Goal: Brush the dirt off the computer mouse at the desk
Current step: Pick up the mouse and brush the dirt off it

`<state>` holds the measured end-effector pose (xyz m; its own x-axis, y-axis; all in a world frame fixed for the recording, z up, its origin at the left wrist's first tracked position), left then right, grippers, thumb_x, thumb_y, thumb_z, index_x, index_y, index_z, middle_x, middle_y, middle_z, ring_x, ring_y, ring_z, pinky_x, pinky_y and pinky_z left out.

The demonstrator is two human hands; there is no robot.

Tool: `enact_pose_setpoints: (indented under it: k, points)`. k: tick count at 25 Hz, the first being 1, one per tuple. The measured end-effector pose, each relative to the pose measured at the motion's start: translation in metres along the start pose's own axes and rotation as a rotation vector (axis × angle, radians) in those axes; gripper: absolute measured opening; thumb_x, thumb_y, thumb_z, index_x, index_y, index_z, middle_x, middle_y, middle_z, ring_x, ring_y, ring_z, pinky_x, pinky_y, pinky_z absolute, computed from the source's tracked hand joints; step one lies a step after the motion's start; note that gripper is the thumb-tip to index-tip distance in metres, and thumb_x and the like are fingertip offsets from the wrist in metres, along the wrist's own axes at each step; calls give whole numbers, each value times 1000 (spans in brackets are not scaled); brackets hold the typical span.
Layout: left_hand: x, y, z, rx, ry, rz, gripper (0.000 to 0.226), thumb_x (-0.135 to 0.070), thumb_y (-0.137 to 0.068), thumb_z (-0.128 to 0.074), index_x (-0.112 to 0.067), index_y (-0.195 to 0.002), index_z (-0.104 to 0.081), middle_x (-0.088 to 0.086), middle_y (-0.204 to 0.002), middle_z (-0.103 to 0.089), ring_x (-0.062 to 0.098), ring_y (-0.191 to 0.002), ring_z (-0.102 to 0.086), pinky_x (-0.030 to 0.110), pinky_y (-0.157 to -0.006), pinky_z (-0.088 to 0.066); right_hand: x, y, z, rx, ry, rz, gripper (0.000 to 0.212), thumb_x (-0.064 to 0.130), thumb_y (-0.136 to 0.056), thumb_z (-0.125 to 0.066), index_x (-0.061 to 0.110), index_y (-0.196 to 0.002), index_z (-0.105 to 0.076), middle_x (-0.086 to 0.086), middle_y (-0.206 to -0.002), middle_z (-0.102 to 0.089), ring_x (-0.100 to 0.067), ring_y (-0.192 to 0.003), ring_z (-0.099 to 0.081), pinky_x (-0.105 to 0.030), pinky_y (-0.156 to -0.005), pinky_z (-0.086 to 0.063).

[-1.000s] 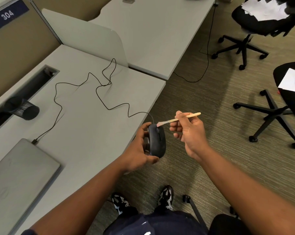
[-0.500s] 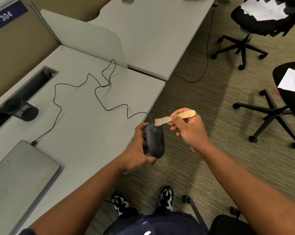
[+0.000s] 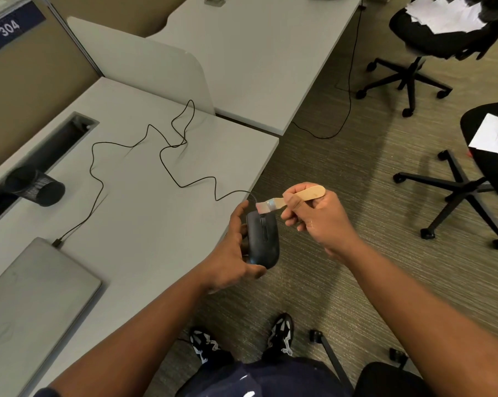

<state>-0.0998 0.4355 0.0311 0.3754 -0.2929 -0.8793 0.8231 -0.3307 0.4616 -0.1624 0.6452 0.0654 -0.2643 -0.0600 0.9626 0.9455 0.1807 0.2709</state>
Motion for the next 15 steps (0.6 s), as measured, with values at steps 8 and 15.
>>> enact_pose_setpoints:
  k: [8, 15]
  points:
    - [0, 3, -2, 11, 2, -28, 135, 9, -78, -84, -62, -157, -1, 0, -168, -28, 26, -143, -50, 36, -97, -62, 8, 4, 1, 86, 68, 44, 4, 11, -96, -70, 9, -97, -73, -14, -79, -74, -20, -67, -65, -30, -57, -51]
    - [-2, 6, -2, 13, -6, -35, 129, 6, -76, -86, -60, -156, -9, -5, -164, -31, 26, -141, -52, 45, -100, -62, 12, 5, 3, 34, 139, 64, 17, 0, -88, -62, 13, -98, -66, -14, -76, -65, -25, -65, -53, -39, -57, -40]
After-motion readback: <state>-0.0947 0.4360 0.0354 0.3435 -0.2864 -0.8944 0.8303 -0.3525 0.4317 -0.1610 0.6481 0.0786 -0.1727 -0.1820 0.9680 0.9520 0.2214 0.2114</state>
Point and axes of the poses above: each hand's wrist, its own y-axis away from the middle knuckle, its own z-axis out of the back of the hand, x = y × z, the point moved 1 cm from there along -y, towards the middle knuckle
